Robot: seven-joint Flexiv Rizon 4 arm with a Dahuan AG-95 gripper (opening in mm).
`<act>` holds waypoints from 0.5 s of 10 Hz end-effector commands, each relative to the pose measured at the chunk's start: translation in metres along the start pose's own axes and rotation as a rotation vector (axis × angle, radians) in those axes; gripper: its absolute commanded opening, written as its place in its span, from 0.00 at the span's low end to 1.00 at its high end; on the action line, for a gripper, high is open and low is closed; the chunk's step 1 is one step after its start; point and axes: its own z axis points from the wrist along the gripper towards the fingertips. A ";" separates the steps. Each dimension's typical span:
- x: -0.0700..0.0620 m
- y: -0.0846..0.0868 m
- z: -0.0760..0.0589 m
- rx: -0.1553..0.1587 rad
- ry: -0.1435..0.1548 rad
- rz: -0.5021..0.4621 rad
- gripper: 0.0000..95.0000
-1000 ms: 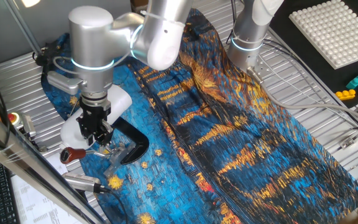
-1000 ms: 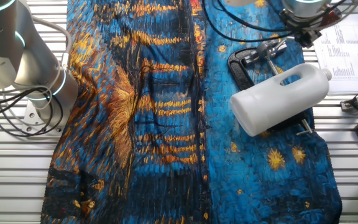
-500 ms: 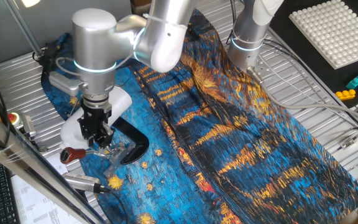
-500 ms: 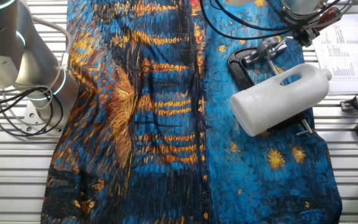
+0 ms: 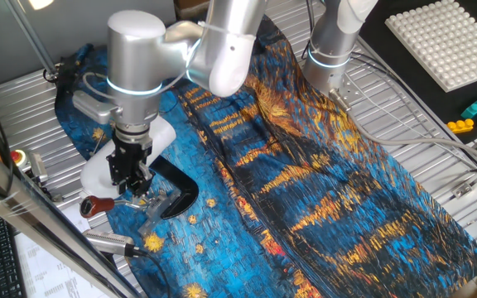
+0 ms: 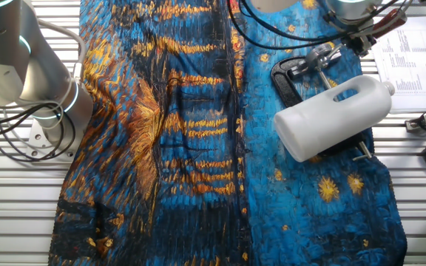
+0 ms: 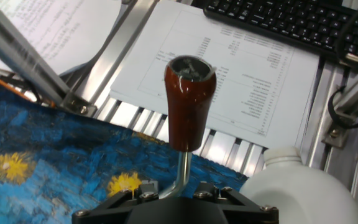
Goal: Push down the lever
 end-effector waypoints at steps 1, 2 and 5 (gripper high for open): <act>-0.005 0.001 0.002 0.006 -0.006 0.008 0.40; -0.007 0.001 0.002 0.009 -0.003 0.014 0.40; -0.009 0.001 0.002 0.009 -0.004 0.018 0.20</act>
